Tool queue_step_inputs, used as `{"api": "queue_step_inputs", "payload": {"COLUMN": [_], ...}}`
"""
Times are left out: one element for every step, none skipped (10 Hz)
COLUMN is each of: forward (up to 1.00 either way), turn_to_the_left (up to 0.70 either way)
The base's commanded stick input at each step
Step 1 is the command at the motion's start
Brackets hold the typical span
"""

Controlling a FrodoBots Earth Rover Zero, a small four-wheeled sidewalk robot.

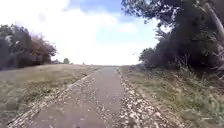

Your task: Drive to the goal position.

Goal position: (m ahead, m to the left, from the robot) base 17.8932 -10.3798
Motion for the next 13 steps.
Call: {"api": "queue_step_inputs", "payload": {"forward": [0.85, 0.85, 0.85, 0.85, 0.85, 0.85, 0.85, 0.85, 0.85, 0.85, 0.85, 0.85, 0.85], "turn_to_the_left": [0.0, 0.0, 0.0, 0.0, 0.0, 0.0, 0.0, 0.0, 0.0, 0.0, 0.0, 0.0, 0.0]}}
